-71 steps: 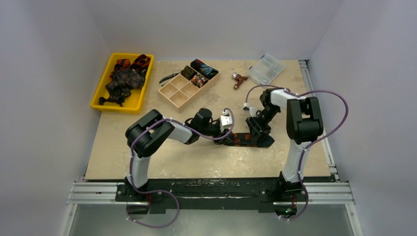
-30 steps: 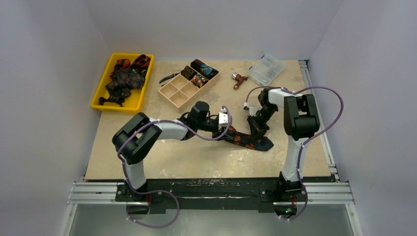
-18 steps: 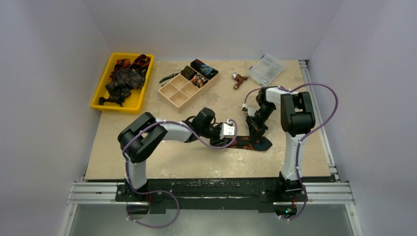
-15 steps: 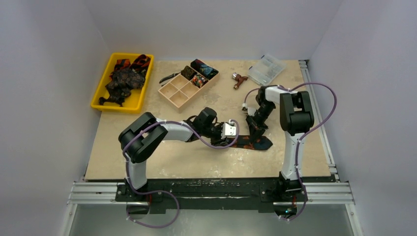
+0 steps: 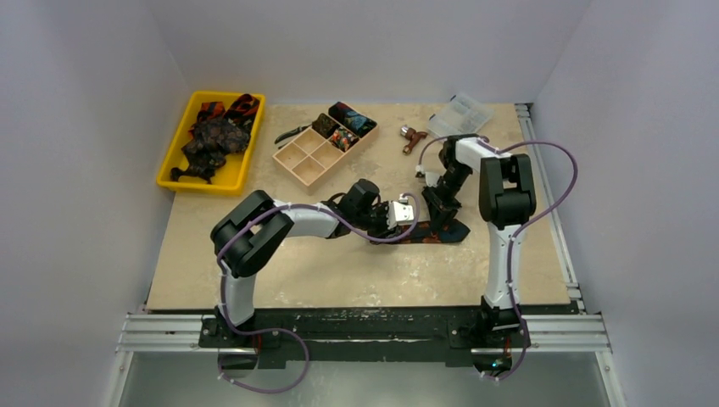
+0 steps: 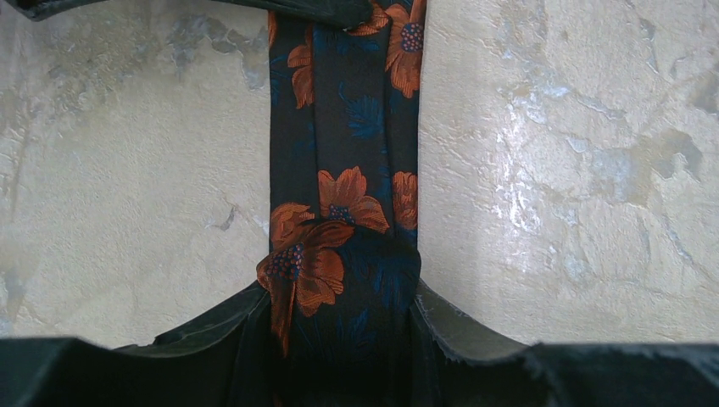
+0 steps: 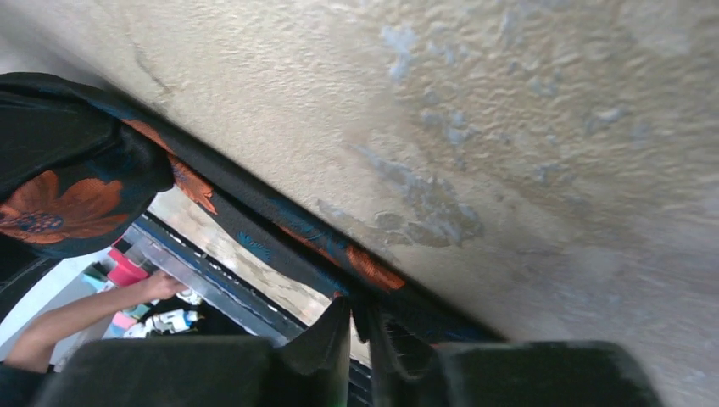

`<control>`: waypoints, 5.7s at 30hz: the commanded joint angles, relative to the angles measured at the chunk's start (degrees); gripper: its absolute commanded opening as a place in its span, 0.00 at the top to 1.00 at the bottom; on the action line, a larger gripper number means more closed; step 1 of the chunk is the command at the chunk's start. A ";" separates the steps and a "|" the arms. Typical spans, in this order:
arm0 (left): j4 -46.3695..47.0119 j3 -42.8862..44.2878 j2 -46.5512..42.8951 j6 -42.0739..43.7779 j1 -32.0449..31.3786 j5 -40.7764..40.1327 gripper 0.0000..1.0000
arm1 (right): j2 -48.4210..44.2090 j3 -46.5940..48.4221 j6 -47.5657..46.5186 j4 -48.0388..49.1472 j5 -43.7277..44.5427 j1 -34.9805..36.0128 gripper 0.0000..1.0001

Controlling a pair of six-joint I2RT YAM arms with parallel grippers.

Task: Roll the ties
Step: Roll the tie at the center of the board.

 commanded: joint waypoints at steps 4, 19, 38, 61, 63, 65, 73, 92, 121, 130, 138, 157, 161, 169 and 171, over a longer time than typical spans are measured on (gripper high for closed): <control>-10.74 -1.52 2.45 -1.92 -0.77 -9.44 0.95 | -6.28 0.46 -5.21 14.54 5.36 -1.07 0.59; -16.31 1.02 6.21 1.33 -3.97 -16.17 0.85 | -16.26 -12.67 7.63 19.53 -31.13 -1.08 0.46; -20.28 2.95 7.10 3.67 -3.94 -13.31 0.78 | -12.12 -19.71 9.18 30.96 -31.09 4.02 0.76; -17.32 5.37 2.36 -5.69 1.89 2.09 0.38 | -10.88 -23.98 6.06 33.84 -15.24 3.96 1.00; -12.40 2.98 0.50 -7.17 2.14 3.02 0.36 | -11.37 -24.33 6.18 34.18 -13.73 4.09 1.00; -6.73 0.83 -0.92 -8.98 2.35 4.01 0.35 | -11.57 -24.63 6.18 34.52 -12.65 4.11 1.00; 3.81 -2.77 -1.69 -11.82 2.42 4.46 0.34 | -10.14 -23.86 7.52 35.11 -10.26 4.20 1.00; 11.93 1.02 3.01 -26.58 2.37 3.34 0.31 | -9.57 -22.56 7.90 36.38 -5.61 5.43 1.00; -20.90 8.49 5.80 -2.36 -3.45 -14.13 0.72 | -17.56 -18.20 6.65 21.31 -31.62 0.08 0.41; -23.64 10.81 7.21 -3.10 -3.71 -12.83 0.68 | -13.10 -16.56 5.75 21.97 -31.89 1.91 0.68; -19.72 9.66 5.60 -5.89 -2.05 -4.88 0.47 | -10.13 -15.96 1.34 22.48 -19.82 1.14 1.00; 6.93 5.75 8.67 -18.40 -1.11 3.73 0.53 | -9.27 -17.41 3.83 31.02 -8.75 0.99 1.00; 1.52 6.90 8.35 -14.15 -2.08 -0.96 0.69 | -8.94 -17.11 2.98 29.15 -10.91 1.04 1.00; -10.04 4.78 5.51 -10.48 -2.70 -8.66 0.87 | -13.30 -15.56 1.16 21.63 -19.97 -3.79 0.78; -10.73 4.96 5.82 -10.27 -2.66 -8.55 0.88 | -13.30 -16.49 1.75 22.03 -19.65 -3.91 0.79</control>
